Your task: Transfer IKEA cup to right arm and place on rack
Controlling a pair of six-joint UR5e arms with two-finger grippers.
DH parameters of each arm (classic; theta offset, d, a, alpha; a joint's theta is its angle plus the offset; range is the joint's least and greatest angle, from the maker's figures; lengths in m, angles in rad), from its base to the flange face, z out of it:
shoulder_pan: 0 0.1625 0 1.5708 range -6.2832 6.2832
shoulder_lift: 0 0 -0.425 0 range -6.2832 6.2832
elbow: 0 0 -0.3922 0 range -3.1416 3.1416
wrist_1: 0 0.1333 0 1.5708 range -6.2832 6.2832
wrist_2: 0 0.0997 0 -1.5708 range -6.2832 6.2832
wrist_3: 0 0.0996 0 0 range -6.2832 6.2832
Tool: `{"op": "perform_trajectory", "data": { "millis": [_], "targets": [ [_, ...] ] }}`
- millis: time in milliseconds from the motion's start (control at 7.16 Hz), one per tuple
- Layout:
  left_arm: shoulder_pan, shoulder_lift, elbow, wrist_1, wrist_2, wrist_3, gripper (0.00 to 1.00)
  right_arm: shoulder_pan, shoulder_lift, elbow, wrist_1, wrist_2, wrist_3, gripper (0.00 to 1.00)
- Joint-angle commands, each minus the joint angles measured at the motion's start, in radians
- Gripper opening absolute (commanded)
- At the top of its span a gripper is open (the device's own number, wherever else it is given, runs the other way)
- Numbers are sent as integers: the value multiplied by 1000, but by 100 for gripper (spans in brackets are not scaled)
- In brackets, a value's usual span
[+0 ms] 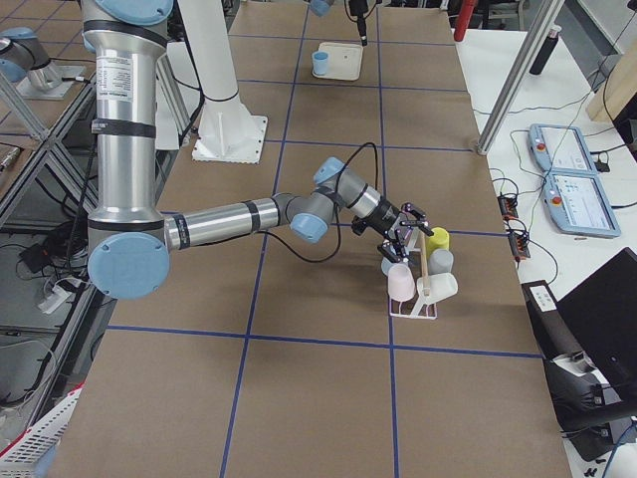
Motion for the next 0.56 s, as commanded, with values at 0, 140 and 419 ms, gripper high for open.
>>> {"op": "perform_trajectory", "data": {
  "millis": [0, 140, 419],
  "targets": [
    [-44, 52, 0, 3, -2, 115, 100, 3, -5, 46, -1, 104, 307, 99],
    [-72, 91, -3, 3, -2, 192, 100, 4, -9, 72, 4, 200, 535, 99],
    [-74, 141, -9, 3, 0, 226, 100, 4, -31, 134, 10, 331, 929, 100]
  ]
}}
